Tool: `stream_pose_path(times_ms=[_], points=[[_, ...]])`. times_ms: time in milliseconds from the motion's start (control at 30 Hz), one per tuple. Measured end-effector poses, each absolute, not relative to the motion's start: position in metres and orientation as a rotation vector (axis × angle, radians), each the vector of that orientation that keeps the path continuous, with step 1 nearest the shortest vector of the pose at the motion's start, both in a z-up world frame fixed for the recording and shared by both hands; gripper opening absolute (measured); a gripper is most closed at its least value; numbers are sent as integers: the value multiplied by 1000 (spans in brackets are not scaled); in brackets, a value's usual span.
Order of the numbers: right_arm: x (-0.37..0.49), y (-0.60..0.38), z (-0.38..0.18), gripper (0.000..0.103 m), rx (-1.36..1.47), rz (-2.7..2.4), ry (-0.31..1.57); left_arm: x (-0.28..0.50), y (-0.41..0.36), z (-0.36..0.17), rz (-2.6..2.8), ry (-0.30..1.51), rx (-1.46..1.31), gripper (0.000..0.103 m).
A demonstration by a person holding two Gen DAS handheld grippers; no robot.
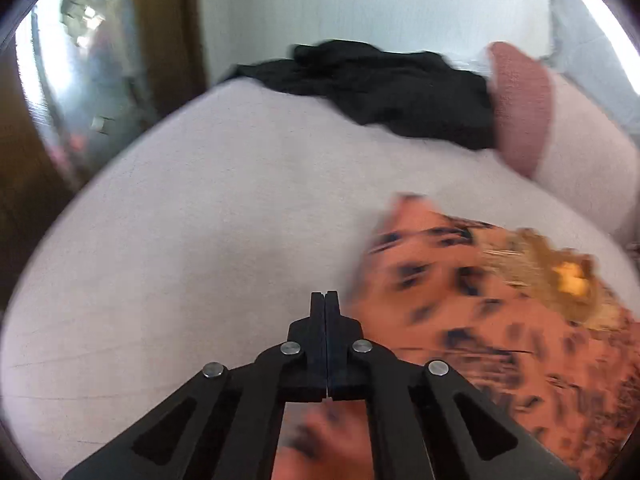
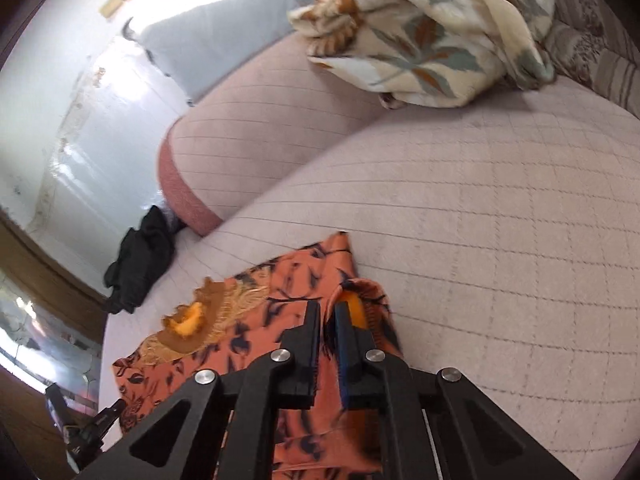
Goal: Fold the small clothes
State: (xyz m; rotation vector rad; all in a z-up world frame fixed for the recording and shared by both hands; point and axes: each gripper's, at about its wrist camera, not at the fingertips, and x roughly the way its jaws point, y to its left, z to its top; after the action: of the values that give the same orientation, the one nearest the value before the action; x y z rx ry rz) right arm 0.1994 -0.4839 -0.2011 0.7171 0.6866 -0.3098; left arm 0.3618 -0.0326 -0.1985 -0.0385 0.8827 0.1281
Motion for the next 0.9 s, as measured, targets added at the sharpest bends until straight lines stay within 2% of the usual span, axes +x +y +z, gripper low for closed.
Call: stream_pose_path(times_ms=[133,200,367,433,500,633,733,767,800,900], points=[[201,-485,-205,9,727,-320,717,371,10,-207,153,977,-213,0],[202,-487,-205,9,731,-309,718,367,17,-202,135,964,-283,0],[197,-481,-197,9,722,-268,678,353,-24,-173,-11,895,-221,1],[197,-479,-196,9,707,-268,681,345,-50,-171,-60,885,-129,10],[189,-484,-191,9,683,-353,648,344,-66,-174,-86,890,-58,32],[173,-498,-177,11,660,-429,560,341,-84,-187,-76,910,29,37],[184,-493,-182,11,695,-288,630,338,-87,-190,-49,920,101,37],[190,-489,-186,11,701,-251,664,338,-90,-192,-25,918,138,42],[197,-483,-191,11,698,-219,704,339,-90,-197,12,921,193,52],[220,-464,-215,11,619,-221,888,337,-80,-207,27,940,214,60]])
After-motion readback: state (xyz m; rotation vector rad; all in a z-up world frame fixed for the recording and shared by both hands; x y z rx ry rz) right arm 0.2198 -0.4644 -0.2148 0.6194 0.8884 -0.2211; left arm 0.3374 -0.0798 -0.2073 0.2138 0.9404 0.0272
